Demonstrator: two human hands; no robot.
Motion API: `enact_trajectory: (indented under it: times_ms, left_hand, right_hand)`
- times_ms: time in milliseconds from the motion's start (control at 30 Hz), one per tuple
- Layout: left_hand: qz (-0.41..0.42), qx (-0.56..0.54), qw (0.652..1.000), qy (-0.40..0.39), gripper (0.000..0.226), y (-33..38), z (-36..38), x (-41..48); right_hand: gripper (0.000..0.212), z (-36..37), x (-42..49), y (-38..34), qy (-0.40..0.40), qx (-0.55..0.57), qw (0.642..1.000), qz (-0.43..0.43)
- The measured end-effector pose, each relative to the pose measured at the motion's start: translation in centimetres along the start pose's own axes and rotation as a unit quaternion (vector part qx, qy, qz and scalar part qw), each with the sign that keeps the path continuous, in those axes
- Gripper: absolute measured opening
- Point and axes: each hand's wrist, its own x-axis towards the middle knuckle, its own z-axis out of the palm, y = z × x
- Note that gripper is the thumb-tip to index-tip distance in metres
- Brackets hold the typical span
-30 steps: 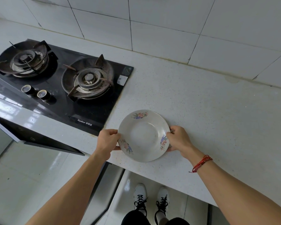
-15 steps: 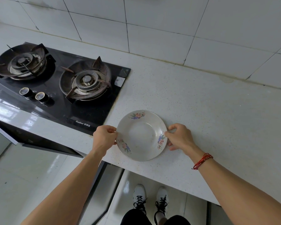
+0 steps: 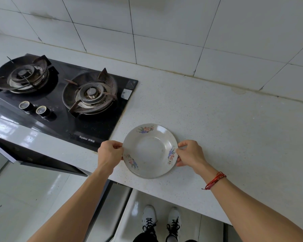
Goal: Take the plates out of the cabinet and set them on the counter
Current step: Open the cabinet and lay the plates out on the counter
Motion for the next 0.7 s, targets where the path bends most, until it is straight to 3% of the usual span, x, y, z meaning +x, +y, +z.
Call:
enact_trajectory:
  times_ms: [400, 700]
  left_hand:
    - [0.044, -0.018, 0.999, -0.009, 0.033, 6.2, 0.2, 2.2]
    - [0.072, -0.026, 0.997, -0.014, 0.02, 10.5, 1.3, 4.9]
  right_hand:
    - [0.024, -3.5, 2.1, -3.9, 0.03, 0.057, 0.997, -0.041]
    - [0.015, -6.0, 3.9, -6.9, 0.055, 0.079, 0.993, -0.068]
